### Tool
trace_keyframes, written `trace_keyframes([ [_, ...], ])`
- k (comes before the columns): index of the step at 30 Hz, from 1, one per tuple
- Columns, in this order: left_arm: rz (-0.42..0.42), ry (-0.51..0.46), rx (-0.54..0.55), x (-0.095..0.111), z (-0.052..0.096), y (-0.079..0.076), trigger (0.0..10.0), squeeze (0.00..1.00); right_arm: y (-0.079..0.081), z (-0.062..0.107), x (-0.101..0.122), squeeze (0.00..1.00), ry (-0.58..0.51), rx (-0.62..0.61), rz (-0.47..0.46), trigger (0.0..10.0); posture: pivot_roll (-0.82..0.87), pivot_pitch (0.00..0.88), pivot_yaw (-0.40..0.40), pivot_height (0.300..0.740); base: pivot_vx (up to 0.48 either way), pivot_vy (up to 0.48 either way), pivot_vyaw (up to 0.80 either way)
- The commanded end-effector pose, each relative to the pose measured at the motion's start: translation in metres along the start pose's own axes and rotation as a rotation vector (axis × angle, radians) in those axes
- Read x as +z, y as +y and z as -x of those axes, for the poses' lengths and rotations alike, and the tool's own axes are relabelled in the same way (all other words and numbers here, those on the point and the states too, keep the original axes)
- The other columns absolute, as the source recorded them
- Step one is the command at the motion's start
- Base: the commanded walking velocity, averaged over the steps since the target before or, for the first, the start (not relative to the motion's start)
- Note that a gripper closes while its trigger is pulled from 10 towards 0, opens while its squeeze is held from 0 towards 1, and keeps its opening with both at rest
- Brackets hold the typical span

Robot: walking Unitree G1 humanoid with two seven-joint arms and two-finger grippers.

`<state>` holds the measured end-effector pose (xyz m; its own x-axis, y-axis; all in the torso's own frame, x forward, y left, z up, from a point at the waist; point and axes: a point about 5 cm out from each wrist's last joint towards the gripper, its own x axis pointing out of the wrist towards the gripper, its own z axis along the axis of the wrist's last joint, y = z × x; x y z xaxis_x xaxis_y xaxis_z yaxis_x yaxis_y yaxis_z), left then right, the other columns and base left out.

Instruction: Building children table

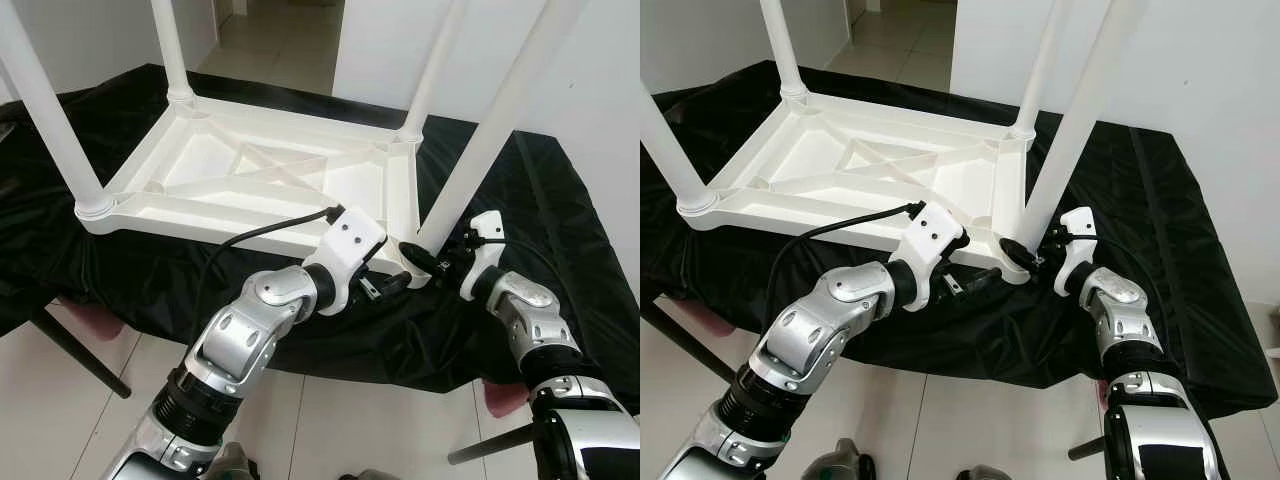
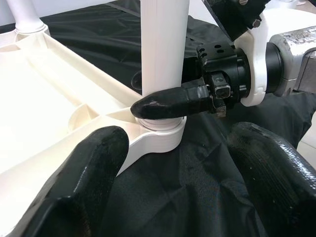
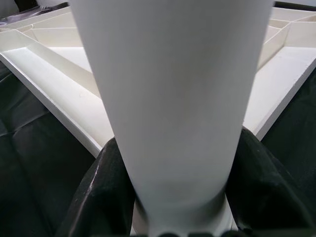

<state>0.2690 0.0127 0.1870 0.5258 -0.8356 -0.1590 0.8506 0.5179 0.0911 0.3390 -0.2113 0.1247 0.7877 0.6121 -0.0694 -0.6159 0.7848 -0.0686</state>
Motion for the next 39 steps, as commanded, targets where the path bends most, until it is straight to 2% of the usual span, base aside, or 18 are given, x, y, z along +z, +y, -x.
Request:
trace_keyframes([
  [1,0.005,0.000,-0.002,0.000,0.001,-0.001,10.0,0.00,0.004,0.001,-0.008,0.00,0.018,0.015,-0.024,0.0,0.05,0.025,-0.051,0.740,0.000,0.000,0.00],
  [5,0.006,-0.001,-0.002,0.000,0.001,-0.001,10.0,0.00,0.005,0.000,-0.007,0.00,0.004,0.014,-0.029,0.0,0.05,0.025,-0.051,0.740,0.000,0.000,0.00],
  [6,0.006,-0.001,-0.003,0.001,0.001,-0.001,10.0,0.00,0.009,-0.001,-0.007,0.00,-0.015,0.004,-0.044,10.0,0.05,0.026,-0.053,0.740,0.000,0.000,0.00],
  [8,0.006,-0.001,-0.003,0.001,0.001,-0.001,10.0,0.00,0.009,-0.001,-0.007,0.00,-0.015,0.004,-0.044,10.0,0.05,0.026,-0.053,0.740,0.000,0.000,0.00],
  [11,0.007,-0.002,-0.006,0.000,0.001,-0.002,10.0,0.00,0.018,-0.006,-0.006,0.00,-0.031,-0.100,-0.056,10.0,0.04,0.025,-0.053,0.740,0.000,0.000,0.00],
  [22,0.007,-0.001,-0.014,0.000,-0.001,-0.003,10.0,0.00,0.029,-0.011,0.002,0.00,-0.070,-0.272,-0.095,10.0,0.03,0.019,-0.053,0.740,0.000,0.000,0.00],
  [24,0.006,0.000,-0.020,0.000,-0.001,-0.003,10.0,0.00,0.035,-0.014,0.003,0.00,-0.078,-0.381,-0.138,10.0,0.03,0.016,-0.052,0.740,0.000,0.000,0.00],
  [27,0.005,0.001,-0.021,0.000,-0.001,-0.004,10.0,0.00,0.036,-0.014,0.003,0.00,-0.079,-0.455,-0.155,10.0,0.03,0.015,-0.052,0.740,0.000,0.000,0.00],
  [29,0.003,0.003,-0.024,-0.001,-0.001,-0.004,10.0,0.00,0.041,-0.014,0.001,0.00,-0.074,-0.568,-0.166,10.0,0.04,0.012,-0.052,0.740,0.000,0.000,0.00],
  [32,0.003,0.004,-0.025,-0.001,-0.001,-0.004,10.0,0.00,0.044,-0.015,0.000,0.00,-0.074,-0.608,-0.156,10.0,0.04,0.012,-0.052,0.740,0.000,0.000,0.00],
  [33,0.003,0.004,-0.026,-0.001,-0.001,-0.004,10.0,0.00,0.048,-0.016,0.000,0.00,-0.076,-0.670,-0.159,10.0,0.04,0.008,-0.053,0.740,0.000,0.000,0.00],
  [35,0.003,0.004,-0.026,-0.001,-0.001,-0.004,10.0,0.00,0.048,-0.016,0.000,0.00,-0.076,-0.670,-0.159,10.0,0.04,0.008,-0.053,0.740,0.000,0.000,0.00],
  [36,0.001,0.005,-0.028,-0.001,-0.001,-0.004,10.0,0.00,0.053,-0.018,-0.001,0.00,-0.075,-0.738,-0.163,10.0,0.04,0.006,-0.055,0.740,0.000,0.000,0.00],
  [37,0.001,0.005,-0.028,-0.001,-0.001,-0.004,10.0,0.00,0.053,-0.018,-0.001,0.00,-0.075,-0.738,-0.163,10.0,0.04,0.006,-0.055,0.740,0.000,0.000,0.00],
  [39,0.001,0.006,-0.030,-0.001,-0.001,-0.005,10.0,0.00,0.063,-0.022,0.000,0.00,-0.078,-0.791,-0.172,10.0,0.05,0.003,-0.055,0.740,0.000,0.000,0.00],
])
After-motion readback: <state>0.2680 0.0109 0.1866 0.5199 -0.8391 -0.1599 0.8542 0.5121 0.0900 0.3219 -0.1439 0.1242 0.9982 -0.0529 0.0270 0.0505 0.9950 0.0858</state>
